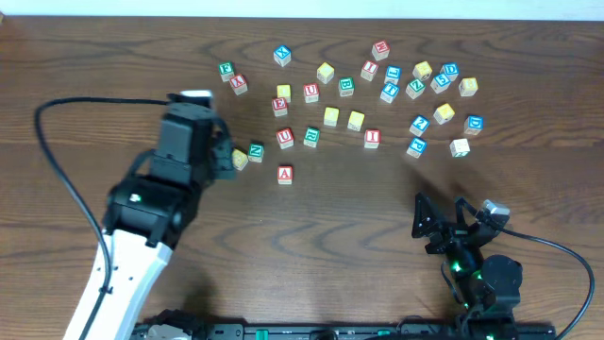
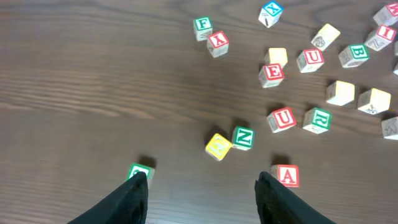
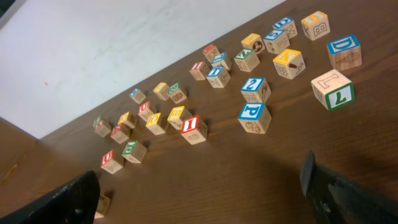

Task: Spell out AI2
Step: 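Open the left gripper and withdraw it to the left, then reach the right gripper toward the red-lettered I block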

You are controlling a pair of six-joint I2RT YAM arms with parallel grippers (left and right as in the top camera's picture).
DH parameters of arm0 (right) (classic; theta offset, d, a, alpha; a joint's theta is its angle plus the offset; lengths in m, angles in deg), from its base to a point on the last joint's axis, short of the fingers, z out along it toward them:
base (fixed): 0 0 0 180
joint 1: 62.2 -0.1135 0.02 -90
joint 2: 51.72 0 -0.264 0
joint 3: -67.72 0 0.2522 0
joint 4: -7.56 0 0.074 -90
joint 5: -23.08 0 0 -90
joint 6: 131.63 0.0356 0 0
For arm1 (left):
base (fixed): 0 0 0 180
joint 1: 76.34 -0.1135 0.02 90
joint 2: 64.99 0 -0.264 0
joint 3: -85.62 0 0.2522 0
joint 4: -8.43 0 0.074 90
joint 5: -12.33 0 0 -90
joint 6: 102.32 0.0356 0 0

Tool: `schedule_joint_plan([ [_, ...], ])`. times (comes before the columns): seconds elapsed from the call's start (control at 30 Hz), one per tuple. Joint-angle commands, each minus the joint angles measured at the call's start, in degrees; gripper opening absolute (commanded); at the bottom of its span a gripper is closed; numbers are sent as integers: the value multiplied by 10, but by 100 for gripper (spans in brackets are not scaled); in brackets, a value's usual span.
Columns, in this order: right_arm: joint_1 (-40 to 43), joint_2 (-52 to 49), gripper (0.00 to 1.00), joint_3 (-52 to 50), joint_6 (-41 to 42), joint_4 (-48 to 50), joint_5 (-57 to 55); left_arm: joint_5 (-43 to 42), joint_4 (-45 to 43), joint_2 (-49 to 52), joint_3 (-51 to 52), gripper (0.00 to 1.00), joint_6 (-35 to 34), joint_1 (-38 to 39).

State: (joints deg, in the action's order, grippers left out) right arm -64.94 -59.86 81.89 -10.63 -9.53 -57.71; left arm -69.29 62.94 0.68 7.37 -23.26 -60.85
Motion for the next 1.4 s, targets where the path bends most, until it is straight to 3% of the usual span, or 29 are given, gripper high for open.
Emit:
schedule_joint_plan([
  [0.0, 4, 2, 99, -1, 2, 1, 2, -94, 2, -1, -19, 55, 46, -58],
  [0.1, 4, 2, 99, -1, 2, -2, 2, -143, 1, -1, -19, 54, 64, -101],
  [0.33, 4, 2, 99, -1, 3, 0, -14, -174, 2, -1, -19, 54, 88, -158],
  [0.7, 4, 2, 99, -1, 3, 85, 20, -176, 2, -1, -19, 55, 110, -171],
  [0.87, 4, 1, 99, 11, 9, 112, 101, -176, 2, -1, -19, 55, 109, -171],
  [0.93, 4, -7, 99, 41, -30, 52, 105, -176, 2, -1, -19, 70, 109, -171],
  [1.03, 4, -39, 99, 114, -101, -53, 73, -176, 2, -1, -19, 82, 109, -171],
  [1.2, 4, -164, 99, 264, -183, -107, 61, -176, 2, -1, -19, 91, 109, -171],
  [1.37, 1, -382, 99, 459, -238, -166, 64, -176, 5, -1, -19, 93, 109, -171],
])
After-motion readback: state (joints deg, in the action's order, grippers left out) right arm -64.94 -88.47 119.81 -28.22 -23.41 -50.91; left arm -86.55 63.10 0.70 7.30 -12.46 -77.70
